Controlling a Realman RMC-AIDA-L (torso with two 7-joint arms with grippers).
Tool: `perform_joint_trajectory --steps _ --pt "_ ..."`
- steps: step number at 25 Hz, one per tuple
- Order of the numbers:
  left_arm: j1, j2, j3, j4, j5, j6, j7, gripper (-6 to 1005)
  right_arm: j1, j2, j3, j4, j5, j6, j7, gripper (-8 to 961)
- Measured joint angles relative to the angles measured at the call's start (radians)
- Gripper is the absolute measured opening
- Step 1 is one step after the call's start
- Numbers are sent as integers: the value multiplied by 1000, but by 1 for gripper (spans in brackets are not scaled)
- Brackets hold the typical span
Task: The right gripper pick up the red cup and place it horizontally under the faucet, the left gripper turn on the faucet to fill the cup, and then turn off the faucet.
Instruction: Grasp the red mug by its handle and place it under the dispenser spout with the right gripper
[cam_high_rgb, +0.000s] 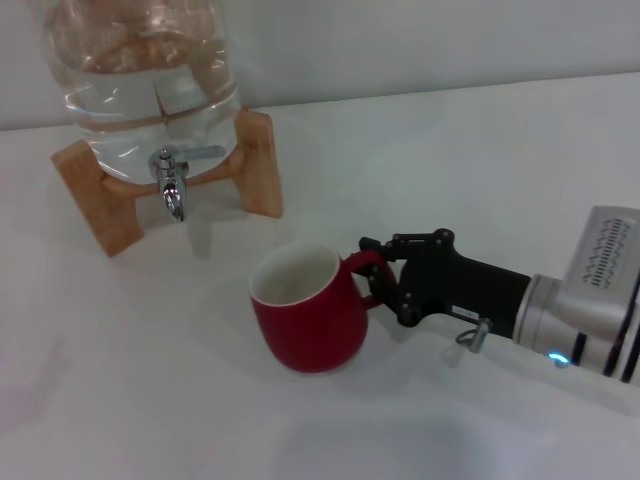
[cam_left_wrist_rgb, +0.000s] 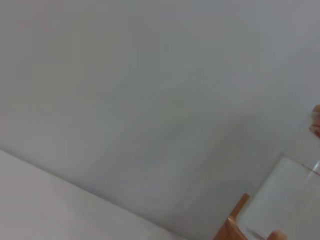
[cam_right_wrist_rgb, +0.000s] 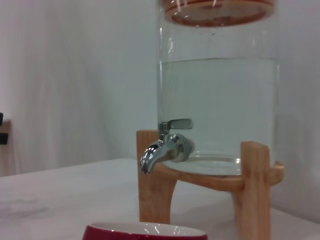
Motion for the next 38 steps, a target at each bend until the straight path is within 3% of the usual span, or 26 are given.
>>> perform_joint_trajectory --steps 8,38 --pt "-1 -1 2 0 7 -1 1 876 16 2 -67 59 52 -83 3 153" --pt "-3 -8 4 0 16 -14 -3 876 225 9 -249 65 275 -376 0 152"
